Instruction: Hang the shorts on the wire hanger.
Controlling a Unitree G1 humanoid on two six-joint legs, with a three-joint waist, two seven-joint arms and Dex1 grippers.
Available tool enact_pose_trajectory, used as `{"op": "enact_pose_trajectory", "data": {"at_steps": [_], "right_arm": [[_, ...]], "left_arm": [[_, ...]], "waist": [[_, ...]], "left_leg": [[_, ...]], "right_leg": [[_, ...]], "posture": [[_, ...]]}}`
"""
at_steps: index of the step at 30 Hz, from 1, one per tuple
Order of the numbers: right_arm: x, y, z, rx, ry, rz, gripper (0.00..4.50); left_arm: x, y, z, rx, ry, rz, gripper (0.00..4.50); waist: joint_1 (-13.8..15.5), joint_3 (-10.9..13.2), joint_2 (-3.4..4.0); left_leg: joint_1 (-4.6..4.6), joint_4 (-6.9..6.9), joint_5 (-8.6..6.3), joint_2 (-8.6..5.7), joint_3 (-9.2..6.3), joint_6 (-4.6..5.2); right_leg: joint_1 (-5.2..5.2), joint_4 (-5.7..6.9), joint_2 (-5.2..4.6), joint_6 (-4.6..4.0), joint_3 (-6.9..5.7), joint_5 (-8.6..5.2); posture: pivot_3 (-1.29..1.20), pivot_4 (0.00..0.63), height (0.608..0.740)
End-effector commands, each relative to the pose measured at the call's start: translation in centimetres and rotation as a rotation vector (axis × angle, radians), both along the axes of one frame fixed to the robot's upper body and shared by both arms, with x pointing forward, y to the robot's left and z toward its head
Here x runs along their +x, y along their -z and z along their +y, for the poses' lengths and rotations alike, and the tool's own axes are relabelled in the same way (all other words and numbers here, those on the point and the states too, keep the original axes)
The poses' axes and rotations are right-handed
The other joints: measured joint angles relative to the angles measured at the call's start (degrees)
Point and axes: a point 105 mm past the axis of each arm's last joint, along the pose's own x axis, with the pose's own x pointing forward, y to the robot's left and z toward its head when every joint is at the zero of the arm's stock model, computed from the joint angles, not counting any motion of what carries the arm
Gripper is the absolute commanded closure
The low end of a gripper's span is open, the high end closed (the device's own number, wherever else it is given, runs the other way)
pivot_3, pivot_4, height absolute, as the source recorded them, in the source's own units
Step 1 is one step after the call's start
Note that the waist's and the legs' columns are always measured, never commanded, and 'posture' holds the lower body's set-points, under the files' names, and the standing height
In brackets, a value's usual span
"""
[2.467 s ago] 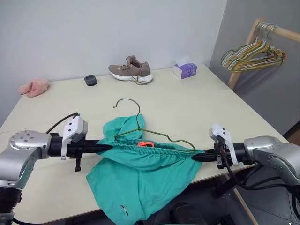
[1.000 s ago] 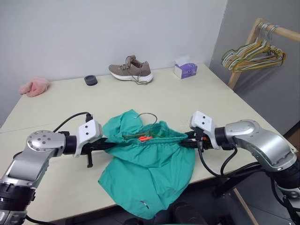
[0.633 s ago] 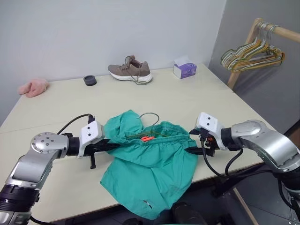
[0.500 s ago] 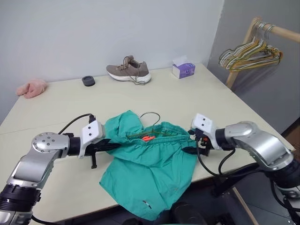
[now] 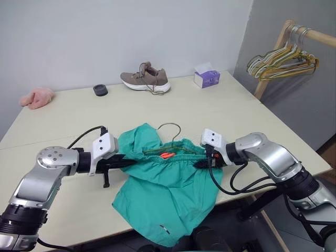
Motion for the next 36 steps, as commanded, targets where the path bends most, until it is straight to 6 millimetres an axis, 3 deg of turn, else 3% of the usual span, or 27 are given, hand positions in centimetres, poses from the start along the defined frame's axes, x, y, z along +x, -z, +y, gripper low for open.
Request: {"op": "enact_pose_trajectory", "data": {"at_steps": [1,2,7,11,21,22,24,27,32,36], "right_arm": [[0.3,-1.8,0.3,0.012,-0.031,-0.059,4.31],[0.2,-1.9,0.2,0.013,-0.033,-0.059,4.49],[-0.2,-2.7,-0.1,0.023,-0.042,-0.051,4.49],[-0.4,-3.2,-0.5,0.04,-0.022,-0.037,4.5],[-1.0,-2.6,-2.9,0.064,0.112,0.032,4.5],[-1.0,-2.6,-3.2,0.071,0.134,0.039,4.5],[-1.0,-2.6,-3.8,0.096,0.188,0.059,4.5],[-1.0,-2.8,-5.5,0.141,0.314,0.074,4.5],[-1.3,-2.7,-8.0,0.181,0.491,0.084,4.5],[-1.6,-2.4,-12.9,0.186,0.786,0.065,4.5]], "left_arm": [[0.4,-2.2,-0.5,-0.065,0.008,-0.062,4.5],[0.4,-2.2,-0.6,-0.07,0.01,-0.06,4.5],[1.5,-2.3,0.0,-0.117,-0.061,-0.068,4.5],[2.8,-2.8,1.3,-0.138,-0.148,-0.116,3.57],[3.5,-3.8,5.4,-0.149,-0.321,-0.227,0.41],[3.4,-3.9,5.4,-0.162,-0.32,-0.22,0.41],[3.0,-4.3,4.7,-0.227,-0.297,-0.177,0.41],[1.3,-4.6,1.9,-0.286,-0.162,-0.068,0.01],[0.0,-5.0,-1.2,-0.277,-0.013,-0.017,0.01],[0.3,-5.8,-4.2,-0.256,0.116,-0.044,0.01]], "waist": [[-0.01,0.0,0.0],[-0.03,0.0,0.0],[-0.01,0.0,0.01],[-0.02,-0.02,-0.02],[-0.06,-0.03,-0.03],[-0.07,-0.03,-0.02],[-0.06,-0.03,-0.03],[-0.02,-0.04,-0.05],[-0.05,-0.08,-0.02],[-0.08,-0.14,0.02]], "left_leg": [[0.0,0.0,0.0,0.0,0.0,0.0],[0.0,0.0,0.0,0.0,0.0,0.0],[0.0,0.01,0.0,0.0,-0.01,0.0],[0.0,0.03,0.0,0.0,-0.05,0.0],[-0.02,0.01,0.0,0.0,-0.07,0.0],[-0.02,0.01,0.0,-0.01,-0.05,-0.01],[-0.03,0.03,0.0,-0.01,-0.05,0.0],[-0.05,0.03,0.0,-0.01,-0.04,0.0],[-0.15,0.03,0.0,-0.03,-0.07,-0.01],[-0.12,0.08,0.01,-0.03,-0.07,0.0]], "right_leg": [[0.0,0.0,0.0,0.0,0.0,0.0],[0.0,0.0,0.0,0.0,0.0,0.0],[0.0,0.01,0.0,0.0,-0.01,0.0],[0.01,0.0,0.0,0.0,-0.04,0.0],[-0.01,0.0,-0.01,0.0,-0.04,0.0],[-0.01,0.0,-0.01,0.0,-0.03,0.0],[-0.01,0.0,-0.01,0.0,-0.03,0.0],[-0.01,0.0,-0.01,0.0,-0.02,0.0],[-0.06,-0.01,-0.02,0.0,-0.05,0.0],[0.0,0.01,0.01,0.0,-0.07,0.0]], "posture": [[-0.27,0.0,0.74],[-0.27,0.0,0.74],[-0.28,0.0,0.74],[-0.29,0.0,0.74],[-0.29,0.0,0.74],[-0.29,0.0,0.74],[-0.3,0.0,0.74],[-0.31,0.0,0.74],[-0.33,0.0,0.74],[-0.37,0.0,0.74]]}}
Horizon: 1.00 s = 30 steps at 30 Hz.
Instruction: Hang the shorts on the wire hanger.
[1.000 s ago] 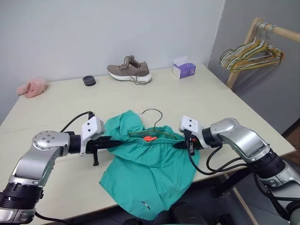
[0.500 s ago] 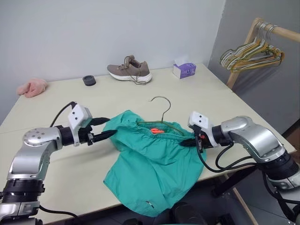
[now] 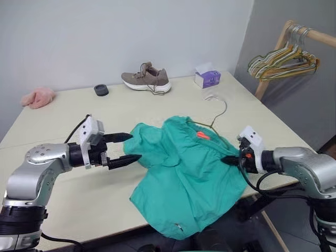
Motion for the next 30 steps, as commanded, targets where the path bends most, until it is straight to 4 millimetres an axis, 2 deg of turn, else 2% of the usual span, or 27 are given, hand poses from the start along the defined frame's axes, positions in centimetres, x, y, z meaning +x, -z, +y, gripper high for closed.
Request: {"op": "enact_pose_trajectory", "data": {"at_steps": [1,8,11,13,17,20,23,30], "right_arm": [[0.1,-1.6,-4.1,-0.016,0.23,-0.065,4.5],[-2.3,-1.5,-12.7,-0.076,0.679,-0.049,4.5],[-3.1,-2.6,-16.6,-0.133,0.856,-0.078,4.5],[-3.2,-3.8,-18.2,-0.158,0.927,-0.12,4.5],[-2.8,-6.2,-20.1,-0.194,1.017,-0.197,4.5],[-2.2,-8.1,-20.8,-0.2,1.057,-0.256,4.5],[-1.6,-10.7,-22.3,-0.198,1.152,-0.335,4.5],[-1.0,-13.4,-25.2,-0.141,1.312,-0.365,4.5]], "left_arm": [[-0.1,-1.4,-2.6,0.017,0.115,-0.064,0.01],[0.1,-3.3,-7.3,-0.068,0.262,-0.113,0.01],[0.3,-4.1,-8.8,-0.091,0.311,-0.138,0.01],[0.7,-4.7,-9.7,-0.097,0.318,-0.171,0.01],[1.3,-5.8,-11.5,-0.102,0.323,-0.239,0.01],[1.3,-6.2,-12.7,-0.089,0.331,-0.296,0.01],[1.3,-6.6,-13.6,-0.08,0.342,-0.334,0.01],[1.0,-7.3,-14.8,-0.101,0.389,-0.357,0.01]], "waist": [[-0.02,-0.07,0.11],[-1.76,-0.17,0.24],[-3.07,-0.3,0.46],[-3.76,-0.38,0.6],[-5.64,-0.43,0.66],[-7.08,-0.44,0.69],[-7.99,-0.44,0.69],[-8.15,-0.44,0.71]], "left_leg": [[0.02,0.01,0.0,-0.01,0.06,0.0],[0.0,-0.02,0.0,-0.02,0.24,0.01],[0.0,-0.05,-0.01,-0.03,0.27,0.01],[0.01,-0.06,-0.02,-0.05,0.33,0.03],[0.07,-0.07,-0.06,-0.05,0.38,0.1],[0.17,-0.09,-0.11,-0.05,0.44,0.18],[0.21,-0.1,-0.13,-0.06,0.48,0.22],[0.31,-0.08,-0.22,-0.12,0.62,0.38]], "right_leg": [[0.02,0.0,0.01,0.0,0.04,0.0],[0.02,-0.03,0.02,0.03,0.17,0.0],[0.02,-0.03,0.04,0.04,0.18,-0.01],[0.02,-0.04,0.04,0.1,0.21,-0.04],[0.09,-0.04,0.08,0.17,0.23,-0.09],[0.18,-0.05,0.08,0.21,0.28,-0.12],[0.22,-0.05,0.07,0.24,0.31,-0.14],[0.3,-0.07,0.08,0.28,0.41,-0.16]], "posture": [[-0.38,0.0,0.74],[-0.43,0.0,0.74],[-0.45,0.0,0.74],[-0.46,0.0,0.74],[-0.46,0.0,0.74],[-0.46,0.0,0.74],[-0.46,0.0,0.74],[-0.46,0.007,0.74]]}}
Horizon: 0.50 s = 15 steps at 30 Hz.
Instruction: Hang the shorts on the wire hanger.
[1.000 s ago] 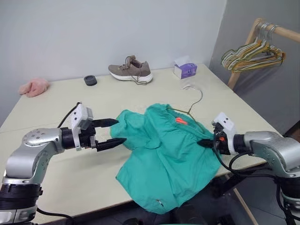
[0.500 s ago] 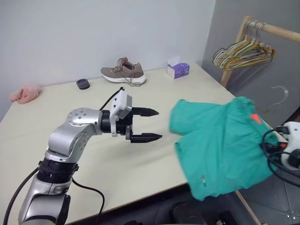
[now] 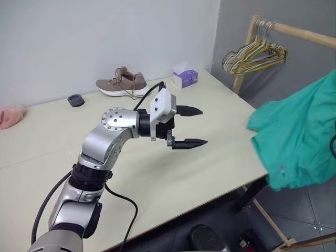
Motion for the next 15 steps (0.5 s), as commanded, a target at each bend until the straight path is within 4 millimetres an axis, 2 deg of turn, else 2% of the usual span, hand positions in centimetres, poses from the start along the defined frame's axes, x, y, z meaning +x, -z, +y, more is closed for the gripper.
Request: {"op": "enact_pose_trajectory", "data": {"at_steps": [1,5,8,15], "right_arm": [[-0.1,-2.8,-2.2,-0.003,0.103,-0.086,4.5],[0.6,-3.0,-3.3,0.072,0.144,-0.077,4.5],[0.9,-2.4,-3.7,0.131,0.167,-0.049,4.5],[1.9,-0.1,-2.6,0.24,0.146,0.02,4.5]], "left_arm": [[-0.2,-1.7,-1.1,-0.028,0.038,-0.064,0.01],[-0.5,-2.5,-2.1,-0.056,0.092,-0.049,0.01],[-0.7,-3.3,-2.6,-0.08,0.129,-0.015,0.01],[-0.3,-4.2,-2.9,-0.069,0.152,-0.026,0.01]], "waist": [[-0.05,0.01,0.01],[-0.06,0.03,0.02],[-0.38,0.06,0.01],[-1.39,0.06,0.07]], "left_leg": [[0.01,0.0,0.0,-0.05,0.07,0.0],[0.09,-0.01,-0.05,-0.11,0.34,0.09],[0.13,-0.01,-0.12,-0.1,0.53,0.21],[0.16,-0.04,-0.17,-0.1,0.64,0.29]], "right_leg": [[0.0,0.0,0.01,0.0,-0.01,0.0],[0.05,-0.04,0.0,0.08,0.04,-0.05],[0.11,-0.06,0.01,0.14,0.11,-0.08],[0.25,-0.07,0.01,0.28,0.26,-0.17]], "posture": [[-0.46,0.007,0.74],[-0.46,0.013,0.74],[-0.46,0.017,0.74],[-0.45,0.017,0.74]]}}
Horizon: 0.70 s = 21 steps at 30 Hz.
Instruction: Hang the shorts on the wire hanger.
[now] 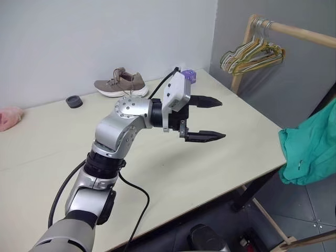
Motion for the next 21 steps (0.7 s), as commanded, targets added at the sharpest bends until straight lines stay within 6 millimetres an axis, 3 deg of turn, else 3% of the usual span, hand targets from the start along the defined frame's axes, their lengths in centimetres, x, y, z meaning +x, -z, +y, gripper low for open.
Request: {"op": "enact_pose_trajectory", "data": {"at_steps": [1,11,21], "right_arm": [[0.4,-1.1,0.4,0.004,-0.005,-0.039,4.5],[1.0,-1.4,1.2,0.008,-0.049,-0.075,4.5],[-0.2,-2.8,1.1,-0.054,-0.036,-0.154,1.18]], "left_arm": [[-0.2,-1.1,-0.1,-0.011,0.022,-0.037,0.01],[-0.9,-2.0,-0.3,-0.044,0.068,0.034,0.01],[-1.1,-2.0,-0.1,-0.046,0.078,0.041,0.0]], "waist": [[-0.2,0.0,0.01],[-0.07,0.0,0.0],[0.03,-0.01,0.02]], "left_leg": [[0.02,0.0,-0.01,0.01,0.01,0.01],[0.06,0.02,-0.05,0.01,0.18,0.06],[0.07,0.04,-0.06,0.0,0.24,0.06]], "right_leg": [[0.0,0.0,0.01,0.01,0.09,-0.01],[0.0,0.0,0.02,0.08,0.54,-0.04],[0.0,0.0,0.01,0.11,0.61,-0.04]], "posture": [[-0.45,0.017,0.74],[-0.45,0.009,0.74],[-0.44,0.0,0.74]]}}
